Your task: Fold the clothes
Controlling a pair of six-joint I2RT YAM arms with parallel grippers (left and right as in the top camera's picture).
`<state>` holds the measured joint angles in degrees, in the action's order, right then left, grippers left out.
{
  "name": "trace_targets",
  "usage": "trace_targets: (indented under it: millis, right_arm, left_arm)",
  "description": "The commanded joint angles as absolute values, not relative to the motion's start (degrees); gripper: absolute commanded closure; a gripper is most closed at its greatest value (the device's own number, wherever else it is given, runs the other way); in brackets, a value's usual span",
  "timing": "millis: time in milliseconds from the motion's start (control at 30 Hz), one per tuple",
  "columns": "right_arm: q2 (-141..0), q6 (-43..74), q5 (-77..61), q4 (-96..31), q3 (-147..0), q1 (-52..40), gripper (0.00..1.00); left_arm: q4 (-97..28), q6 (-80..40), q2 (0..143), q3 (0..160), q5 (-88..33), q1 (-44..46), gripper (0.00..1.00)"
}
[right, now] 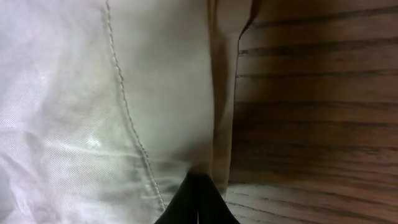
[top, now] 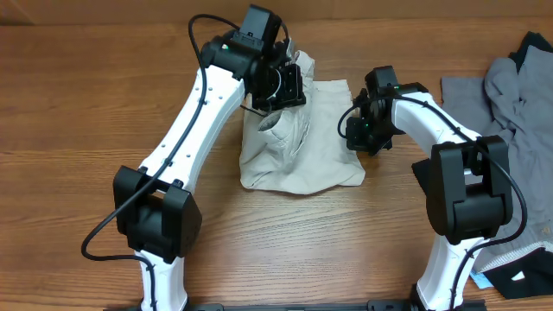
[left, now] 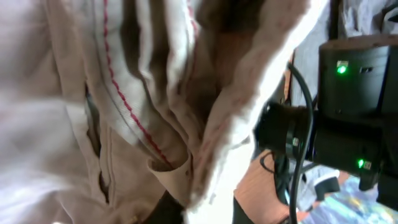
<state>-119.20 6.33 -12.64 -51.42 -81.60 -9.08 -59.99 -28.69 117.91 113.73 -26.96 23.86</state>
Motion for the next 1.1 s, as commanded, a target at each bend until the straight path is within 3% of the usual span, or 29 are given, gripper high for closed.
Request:
trace_targets:
  millis: [0, 67, 200, 400, 567, 733, 833, 1067]
  right_arm:
    - [-119.42, 5.96, -12.23, -51.46, -79.99, -9.37, 0.96]
    - [-119.42, 5.96, -12.23, -51.48, -79.99, -9.37, 0.96]
    - [-119.42, 5.96, -12.25, -51.51, -79.99, -9.37, 0.96]
    - [-119.11, 5.98, -11.97, -54.28, -81.82, -8.45, 0.96]
    - [-114.76, 5.93, -10.17, -64.97, -98.28, -3.49, 0.89]
    - [-113.25, 0.1, -17.28, -72.55, -110.98, -4.6, 0.85]
    - [-114.5, 0.14, -18.35, -79.24, -109.78, -7.92, 0.67]
    - [-114.93, 1.08, -18.11, -83.02, -103.48, -12.12, 0.59]
  left_arm:
    - [-59.16, -30.35, 116.57, 115.61, -25.06, 25.23, 0.82]
    - [-58.96, -30.72, 116.57, 115.61, -25.08, 25.23, 0.64]
    - [-58.63, -30.68, 116.57, 115.61, -25.1, 25.21, 0.6]
    - [-58.83, -29.39, 116.57, 115.61, -25.04, 24.29, 0.6]
    - [-58.83, -28.4, 116.57, 115.61, -16.1, 21.74, 0.56]
    - [-57.84, -28.27, 116.57, 115.61, -7.68, 21.34, 0.54]
    - [-58.54, -28.27, 116.57, 115.59, -7.42, 21.34, 0.54]
    - [-59.96, -28.27, 116.57, 115.61, -7.46, 21.34, 0.54]
